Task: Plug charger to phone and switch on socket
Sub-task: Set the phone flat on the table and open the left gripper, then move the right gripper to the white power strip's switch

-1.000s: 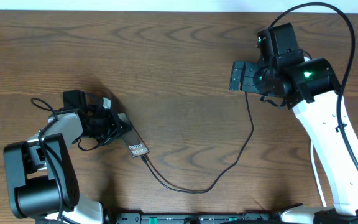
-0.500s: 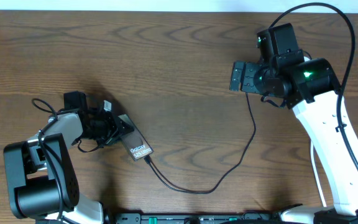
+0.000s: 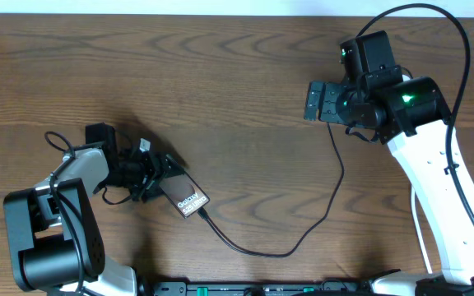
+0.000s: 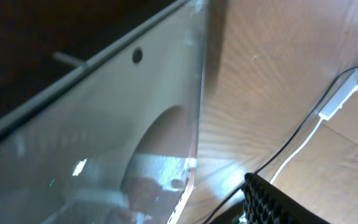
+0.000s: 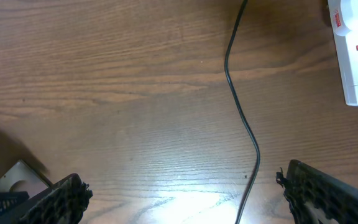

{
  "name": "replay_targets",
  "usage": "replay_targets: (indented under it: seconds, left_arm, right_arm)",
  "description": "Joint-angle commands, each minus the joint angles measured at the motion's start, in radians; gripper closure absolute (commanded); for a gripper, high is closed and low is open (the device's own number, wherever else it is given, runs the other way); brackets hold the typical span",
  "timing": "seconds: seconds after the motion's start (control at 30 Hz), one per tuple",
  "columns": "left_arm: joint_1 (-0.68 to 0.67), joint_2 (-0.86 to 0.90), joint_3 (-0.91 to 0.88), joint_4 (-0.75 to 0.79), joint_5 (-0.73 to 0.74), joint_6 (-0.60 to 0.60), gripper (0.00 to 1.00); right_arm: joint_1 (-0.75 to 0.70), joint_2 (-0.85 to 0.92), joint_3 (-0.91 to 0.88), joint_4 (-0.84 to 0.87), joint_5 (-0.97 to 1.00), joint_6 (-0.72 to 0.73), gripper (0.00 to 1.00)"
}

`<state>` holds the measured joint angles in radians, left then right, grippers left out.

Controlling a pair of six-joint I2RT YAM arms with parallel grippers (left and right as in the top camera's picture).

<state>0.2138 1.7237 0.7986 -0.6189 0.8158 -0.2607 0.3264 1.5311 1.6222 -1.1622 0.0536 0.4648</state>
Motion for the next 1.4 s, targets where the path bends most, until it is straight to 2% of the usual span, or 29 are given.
replay_targets:
  seconds: [0.0,0.23,0.63,0.93,1.07,1.13,1.37]
  left_arm:
    - [-0.001,0.021,-0.018,-0.031,-0.204,0.014,0.31]
    - [-0.001,0.021,-0.018,-0.089,-0.316,0.015,0.25]
    - [-0.001,0.000,-0.006,-0.118,-0.320,0.031,0.24]
    - [-0.001,-0.267,0.168,-0.183,-0.320,0.069,0.24]
    - [-0.001,-0.388,0.230,-0.177,-0.321,0.069,0.24]
    - [-0.001,-0.434,0.253,-0.178,-0.333,0.069,0.24]
    - [-0.001,-0.504,0.267,-0.180,-0.339,0.069,0.24]
  right_arm:
    - [-0.005,-0.007,0.012,-0.001,0.016,0.013,0.01]
    - [-0.005,-0.007,0.012,-0.002,0.016,0.013,0.01]
    - [-0.008,-0.007,0.012,-0.003,0.079,0.002,0.01]
    - [-0.091,-0.007,0.013,0.034,0.222,-0.017,0.01]
    - [-0.192,-0.007,0.018,0.064,0.253,-0.032,0.01]
    - [-0.268,-0.007,0.031,0.086,0.204,-0.080,0.01]
    - [-0.658,0.014,0.149,0.154,-0.271,-0.301,0.01]
